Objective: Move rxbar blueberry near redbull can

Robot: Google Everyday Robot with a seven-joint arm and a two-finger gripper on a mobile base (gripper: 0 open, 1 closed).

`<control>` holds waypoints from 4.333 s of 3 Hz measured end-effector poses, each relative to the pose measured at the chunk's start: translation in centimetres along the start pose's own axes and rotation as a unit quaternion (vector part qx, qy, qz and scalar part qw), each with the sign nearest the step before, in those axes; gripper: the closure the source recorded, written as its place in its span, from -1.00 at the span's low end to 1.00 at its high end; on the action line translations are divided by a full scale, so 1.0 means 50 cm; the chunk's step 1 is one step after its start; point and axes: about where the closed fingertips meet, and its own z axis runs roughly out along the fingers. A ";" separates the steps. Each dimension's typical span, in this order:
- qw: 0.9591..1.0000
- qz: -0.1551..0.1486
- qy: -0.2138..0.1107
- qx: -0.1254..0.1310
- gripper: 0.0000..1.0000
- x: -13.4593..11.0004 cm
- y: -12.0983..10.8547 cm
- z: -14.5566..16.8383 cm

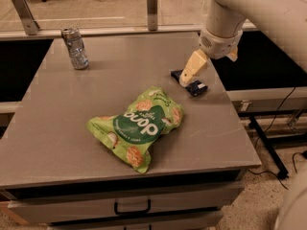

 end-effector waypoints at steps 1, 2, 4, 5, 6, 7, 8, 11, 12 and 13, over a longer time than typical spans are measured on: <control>0.999 0.031 0.014 -0.011 -0.78 -0.016 0.013 0.013; 0.999 0.044 0.026 -0.008 -0.72 -0.031 0.039 0.037; 0.998 0.050 0.039 0.004 -0.45 -0.050 0.064 0.080; 0.998 0.050 0.042 0.002 -0.01 -0.053 0.068 0.092; 0.998 0.050 0.042 0.002 0.45 -0.055 0.066 0.077; 0.998 0.049 0.042 0.002 0.93 -0.056 0.066 0.072; 1.000 -0.003 0.024 -0.011 1.00 -0.098 0.097 0.066; 0.979 -0.162 -0.027 -0.121 1.00 -0.284 0.251 0.091; 0.979 -0.162 -0.027 -0.121 1.00 -0.285 0.251 0.089; 0.968 -0.190 -0.050 -0.154 1.00 -0.326 0.297 0.066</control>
Offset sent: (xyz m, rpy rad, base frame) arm 0.0039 0.0406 -0.0312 -0.0166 0.0822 -0.1227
